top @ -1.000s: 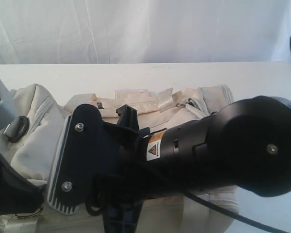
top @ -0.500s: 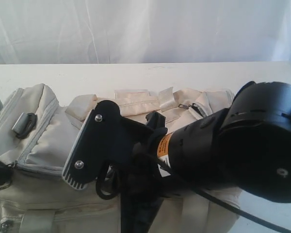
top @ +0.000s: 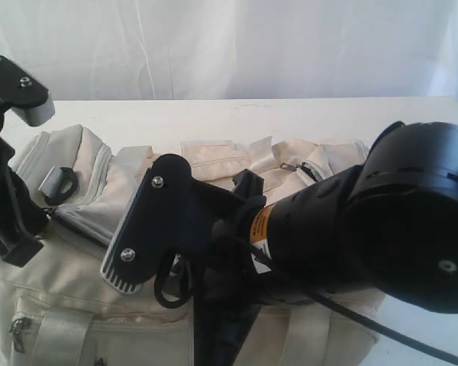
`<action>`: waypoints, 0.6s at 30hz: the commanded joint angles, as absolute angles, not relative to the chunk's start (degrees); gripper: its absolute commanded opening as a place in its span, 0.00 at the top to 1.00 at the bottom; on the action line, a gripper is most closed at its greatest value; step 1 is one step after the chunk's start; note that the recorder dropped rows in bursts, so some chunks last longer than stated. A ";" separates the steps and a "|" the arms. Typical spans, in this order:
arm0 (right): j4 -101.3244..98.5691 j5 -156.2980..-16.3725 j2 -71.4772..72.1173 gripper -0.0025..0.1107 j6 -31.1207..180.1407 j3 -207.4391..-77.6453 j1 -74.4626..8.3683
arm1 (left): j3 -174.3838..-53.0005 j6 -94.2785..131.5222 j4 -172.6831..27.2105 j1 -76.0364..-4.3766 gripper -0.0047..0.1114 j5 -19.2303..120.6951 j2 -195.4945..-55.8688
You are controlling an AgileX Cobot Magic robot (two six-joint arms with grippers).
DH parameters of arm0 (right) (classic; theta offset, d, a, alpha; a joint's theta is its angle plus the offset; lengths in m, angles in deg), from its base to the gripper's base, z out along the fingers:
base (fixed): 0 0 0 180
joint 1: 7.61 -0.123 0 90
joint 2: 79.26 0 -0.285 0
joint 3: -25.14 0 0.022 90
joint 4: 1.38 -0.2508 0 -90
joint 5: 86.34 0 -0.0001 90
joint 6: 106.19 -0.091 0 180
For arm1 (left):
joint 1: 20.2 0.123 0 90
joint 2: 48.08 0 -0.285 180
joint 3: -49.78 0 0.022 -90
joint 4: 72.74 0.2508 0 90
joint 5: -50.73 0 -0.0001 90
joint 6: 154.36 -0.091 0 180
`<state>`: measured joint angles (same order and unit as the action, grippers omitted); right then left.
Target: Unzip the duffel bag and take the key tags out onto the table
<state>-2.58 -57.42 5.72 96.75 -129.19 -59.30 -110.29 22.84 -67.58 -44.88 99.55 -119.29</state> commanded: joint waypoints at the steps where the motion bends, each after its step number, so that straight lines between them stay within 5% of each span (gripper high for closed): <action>1: -1.38 -47.87 5.13 0.98 95.89 -128.19 -58.97 | -114.44 20.63 -61.65 -41.29 0.96 101.48 -120.94; 7: -1.38 -50.64 5.13 0.95 95.42 -128.29 -58.97 | -116.13 12.24 -74.26 -41.18 0.96 109.32 -120.65; 14: -1.38 -57.90 3.34 0.50 96.44 -128.55 -59.22 | -116.02 8.98 -80.18 -41.18 0.96 116.73 -119.48; 18: -1.38 -65.73 1.91 0.46 97.11 -128.55 -61.04 | -116.02 8.98 -82.22 -41.18 0.96 116.73 -117.89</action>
